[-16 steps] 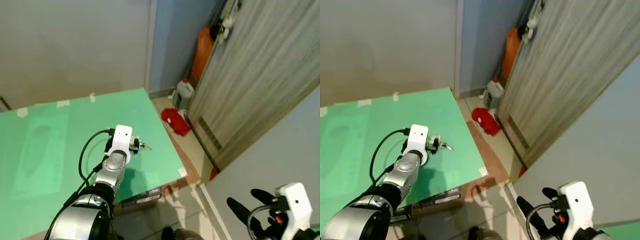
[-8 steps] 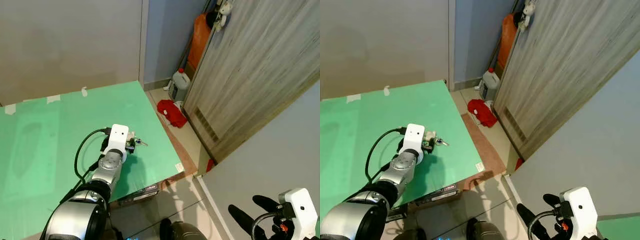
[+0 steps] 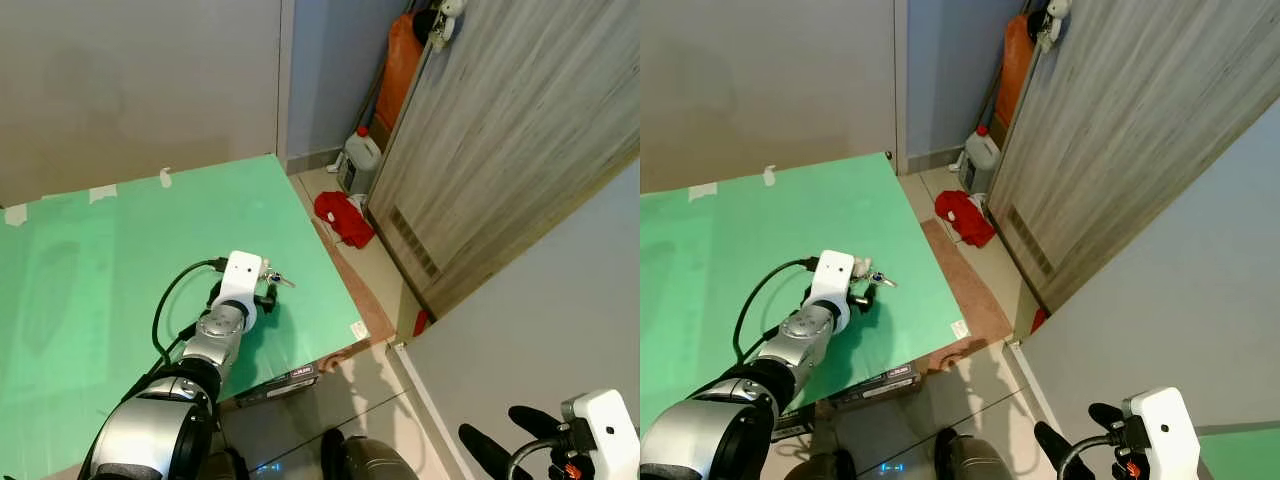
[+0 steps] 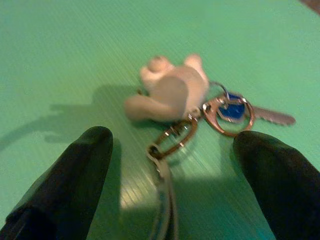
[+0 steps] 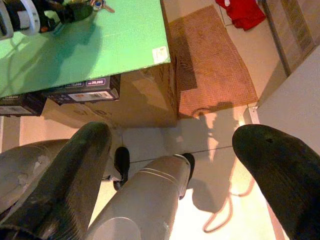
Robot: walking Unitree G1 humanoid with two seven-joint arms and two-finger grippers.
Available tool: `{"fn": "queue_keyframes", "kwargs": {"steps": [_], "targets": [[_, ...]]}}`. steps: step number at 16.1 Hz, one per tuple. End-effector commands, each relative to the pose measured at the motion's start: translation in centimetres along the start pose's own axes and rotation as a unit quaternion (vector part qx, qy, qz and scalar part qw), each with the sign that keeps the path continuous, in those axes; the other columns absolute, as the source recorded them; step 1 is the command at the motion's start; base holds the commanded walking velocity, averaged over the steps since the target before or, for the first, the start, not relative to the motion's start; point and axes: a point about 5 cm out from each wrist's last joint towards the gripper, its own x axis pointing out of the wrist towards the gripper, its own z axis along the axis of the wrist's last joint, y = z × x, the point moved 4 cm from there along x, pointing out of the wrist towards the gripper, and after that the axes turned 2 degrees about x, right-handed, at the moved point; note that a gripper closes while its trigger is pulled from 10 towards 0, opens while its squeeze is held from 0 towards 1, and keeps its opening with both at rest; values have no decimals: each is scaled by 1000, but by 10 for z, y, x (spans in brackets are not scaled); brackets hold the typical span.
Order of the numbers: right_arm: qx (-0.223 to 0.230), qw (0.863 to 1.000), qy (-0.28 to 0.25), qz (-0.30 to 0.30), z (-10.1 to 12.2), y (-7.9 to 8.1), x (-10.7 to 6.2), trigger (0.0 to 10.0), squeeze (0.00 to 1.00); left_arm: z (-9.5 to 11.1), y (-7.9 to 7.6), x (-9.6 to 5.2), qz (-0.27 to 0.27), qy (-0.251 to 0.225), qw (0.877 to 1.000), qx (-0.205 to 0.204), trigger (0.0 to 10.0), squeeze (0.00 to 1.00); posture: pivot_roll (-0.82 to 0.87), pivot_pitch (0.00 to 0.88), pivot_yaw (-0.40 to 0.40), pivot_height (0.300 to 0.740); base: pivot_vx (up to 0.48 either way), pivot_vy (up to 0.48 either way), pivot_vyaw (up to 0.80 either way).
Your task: Hang keys on a hook
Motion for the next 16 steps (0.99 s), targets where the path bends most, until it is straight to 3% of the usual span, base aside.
{"fn": "queue_keyframes", "kwargs": {"steps": [1,4,9,11,14,16], "targets": [[-3,1000,4,-14,1,-2,-5,10000,0,-11,-5,-1,-17,27,999,1,0,0,-442,205,-102,740,0,0,0],[-1,1000,3,-13,1,-2,-4,10000,0,-14,1,-2,-14,35,999,-25,0,0,-436,203,-99,740,0,0,0],[2,1000,8,-9,-2,-2,2,10000,0,-4,-2,-1,-19,0,999,-39,0,0,-397,195,-96,740,0,0,0],[4,1000,1,0,-1,-3,14,10000,0,8,-10,-1,-29,-34,998,-36,0,0,-362,178,-83,740,0,0,0],[8,999,-21,25,4,3,40,10000,0,20,-34,-4,-68,-87,992,-57,0,0,-276,123,-56,740,0,0,0],[8,999,-29,31,7,2,52,10000,0,28,-38,-5,-76,-107,989,-67,0,0,-232,92,-46,740,0,0,0]]}}
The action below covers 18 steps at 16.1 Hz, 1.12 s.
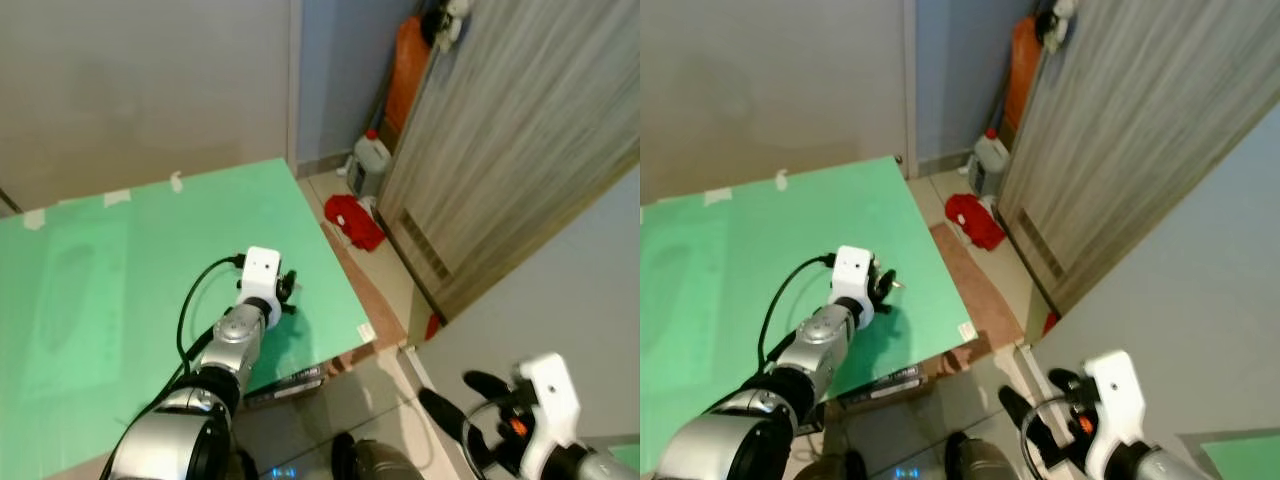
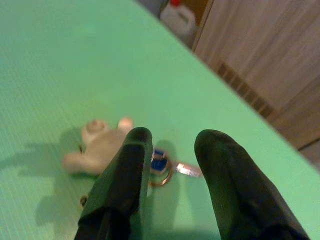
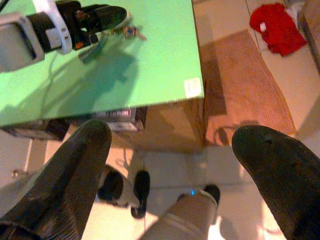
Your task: Hang keys on a hook
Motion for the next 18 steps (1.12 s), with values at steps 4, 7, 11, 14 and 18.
{"fn": "queue_keyframes", "kwargs": {"steps": [4,7,11,14,18], "targets": [[0,1000,-12,5,0,-2,23,10000,0,-21,-7,-13,17,4,999,33,10000,0,-181,57,-37,740,0,0,0],[-4,1000,-10,5,0,-6,25,10000,0,-58,-8,-34,56,42,997,40,10000,1000,-174,62,-43,740,0,0,0],[-11,1000,-6,7,-1,-8,25,10000,0,-71,-11,-42,68,59,994,62,10000,1000,-182,67,-60,740,0,0,0],[-13,1000,-5,7,-1,-9,24,10000,0,-71,7,-44,100,62,988,97,10000,1000,-185,68,-65,740,0,0,0],[-15,1000,-1,7,-3,-9,22,10000,0,-62,14,-35,83,64,989,105,10000,1000,-195,77,-68,740,0,0,0]]}}
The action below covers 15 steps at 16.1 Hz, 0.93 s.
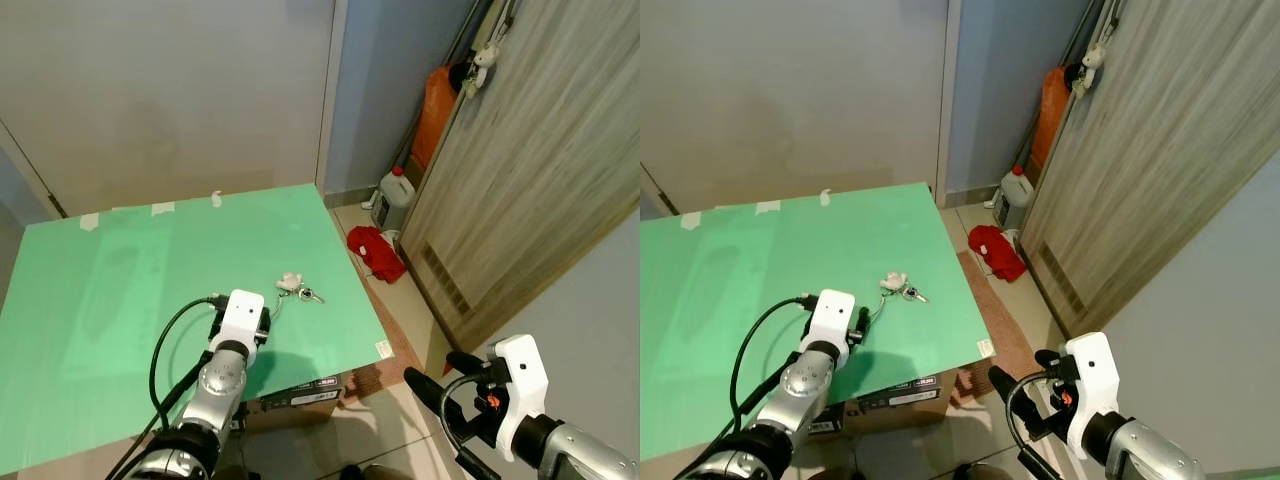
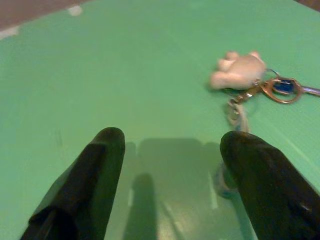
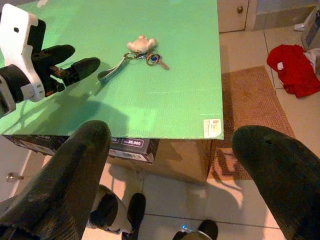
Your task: Hang keys on a hook
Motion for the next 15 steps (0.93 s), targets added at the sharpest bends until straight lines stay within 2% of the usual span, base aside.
{"fn": "queue_keyframes", "kwargs": {"steps": [1,2,6,9,11,12,15], "targets": [[-6,1000,4,0,-1,-1,-3,10000,0,0,-8,2,-25,12,1000,6,10000,824,-199,83,-72,740,0,0,0],[-6,1000,7,0,-3,-1,-4,10000,0,2,-8,5,-32,14,999,11,10000,0,-204,83,-71,740,0,0,0],[-6,1000,10,-9,-5,-2,-12,10000,0,16,-13,13,-48,13,999,14,10000,0,-237,92,-63,740,0,0,0],[-3,1000,12,-13,-7,0,-16,10000,0,8,-19,11,-53,36,998,3,10000,0,-251,102,-63,740,0,0,0],[-2,1000,16,-15,-8,1,-20,10000,0,1,-29,8,-69,51,995,-42,10000,0,-260,112,-64,740,0,0,0],[-3,1000,19,-17,-9,1,-22,10000,0,-3,-32,6,-73,59,995,-27,10000,0,-264,115,-66,740,0,0,0],[-4,1000,24,-18,-10,0,-25,10000,0,-17,-37,2,-65,100,992,-27,10000,0,-274,123,-73,740,0,0,0]]}}
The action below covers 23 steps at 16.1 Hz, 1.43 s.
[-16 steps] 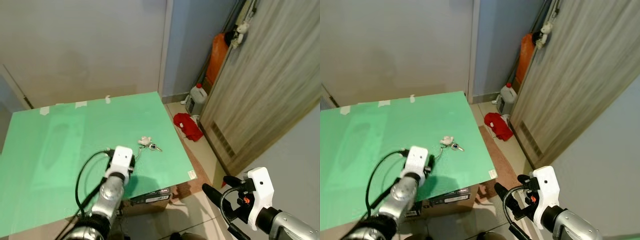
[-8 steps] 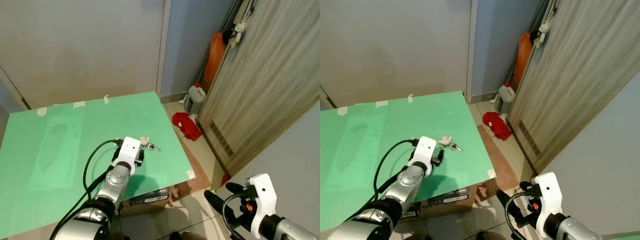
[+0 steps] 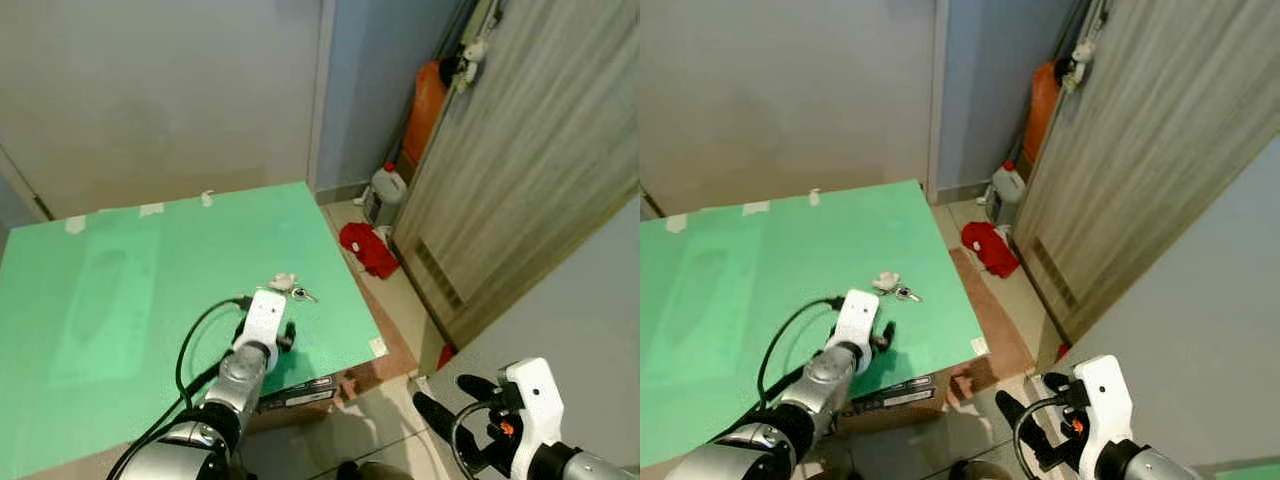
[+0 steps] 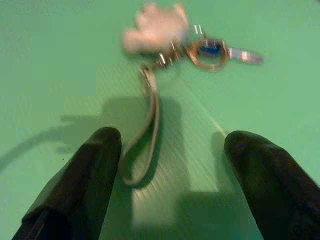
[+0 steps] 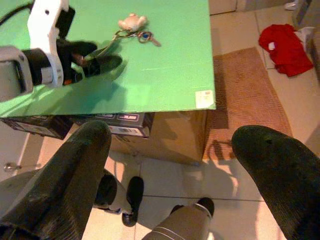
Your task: Hang keys on a hook
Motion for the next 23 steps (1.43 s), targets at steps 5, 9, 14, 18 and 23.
{"fn": "queue_keyframes", "kwargs": {"steps": [5,9,14,18,23], "targets": [[-4,1000,5,-8,2,-2,-7,10000,0,-15,11,-2,43,36,998,3,10000,0,-280,126,-75,740,0,0,0],[-3,1000,8,-6,1,-1,-8,10000,0,-22,13,-3,43,57,997,-17,7176,0,-281,129,-75,740,0,0,0],[-4,1000,10,-8,1,-1,-9,10000,0,-37,10,-6,12,101,991,-88,0,0,-286,131,-79,740,0,0,0],[-3,1000,12,-7,1,-1,-9,10000,0,-25,21,-3,3,74,996,-44,0,0,-282,136,-79,740,0,0,0],[-1,1000,14,-7,1,1,-10,10000,0,-4,22,1,-17,25,999,30,0,0,-285,147,-79,740,0,0,0]]}}
